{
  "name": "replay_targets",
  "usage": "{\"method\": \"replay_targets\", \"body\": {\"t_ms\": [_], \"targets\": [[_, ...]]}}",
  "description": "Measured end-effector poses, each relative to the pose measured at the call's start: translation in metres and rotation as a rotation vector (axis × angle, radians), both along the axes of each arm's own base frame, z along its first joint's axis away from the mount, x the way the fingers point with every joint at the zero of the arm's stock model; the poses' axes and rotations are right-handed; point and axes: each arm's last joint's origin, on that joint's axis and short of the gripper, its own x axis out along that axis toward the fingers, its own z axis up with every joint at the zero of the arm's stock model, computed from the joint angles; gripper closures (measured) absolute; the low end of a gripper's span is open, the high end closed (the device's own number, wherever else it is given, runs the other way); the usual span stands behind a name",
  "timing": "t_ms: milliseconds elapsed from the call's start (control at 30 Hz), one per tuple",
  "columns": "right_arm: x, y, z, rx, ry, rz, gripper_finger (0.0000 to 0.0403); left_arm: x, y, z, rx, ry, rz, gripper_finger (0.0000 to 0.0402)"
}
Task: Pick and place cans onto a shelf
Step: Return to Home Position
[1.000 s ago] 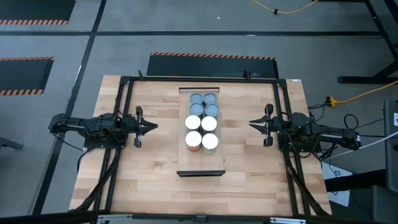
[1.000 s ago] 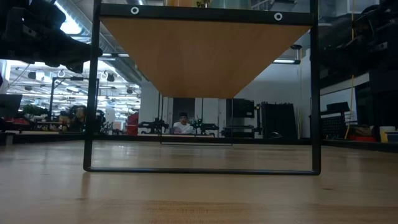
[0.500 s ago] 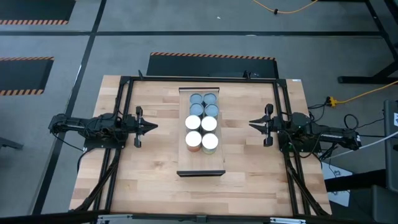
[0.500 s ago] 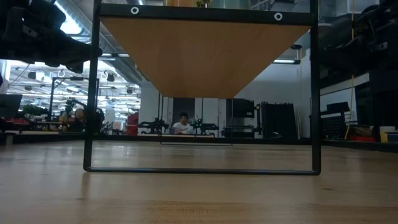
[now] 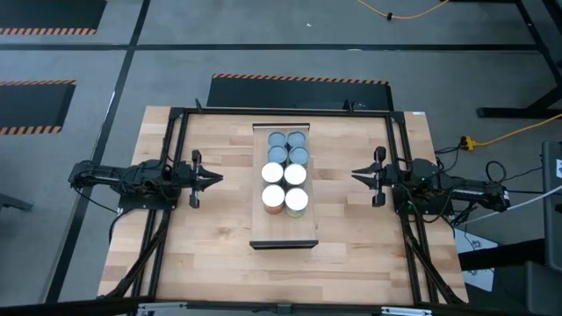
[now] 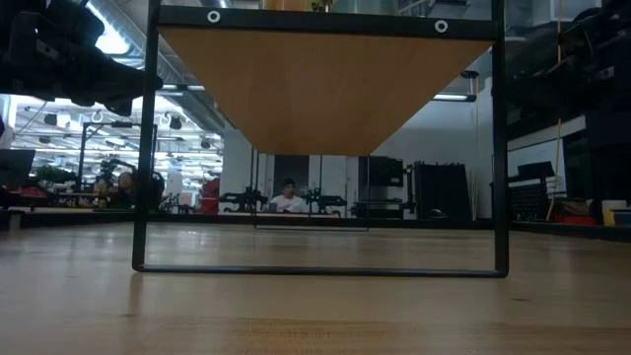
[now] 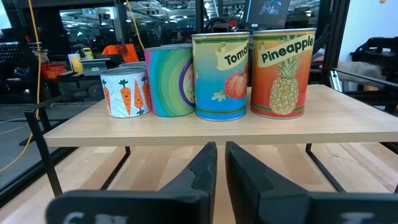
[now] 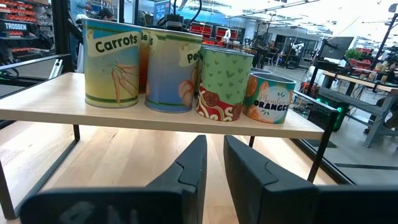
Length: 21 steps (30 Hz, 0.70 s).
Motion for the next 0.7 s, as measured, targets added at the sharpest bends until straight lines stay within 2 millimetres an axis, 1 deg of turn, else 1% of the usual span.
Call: {"method": "replay_targets", "body": {"t_ms": [200, 700], "targets": [[0.0000, 0.0000, 0.0000, 0.000, 0.000, 0.000, 0.0342, 0.0000, 0.0000, 0.0000, 0.000, 0.000, 0.000, 0.0372], [0.0000, 0.0000, 0.0000, 0.000, -0.001, 0.000, 0.0342, 0.0000, 0.0000, 0.0000, 0.000, 0.000, 0.000, 0.0395]]}}
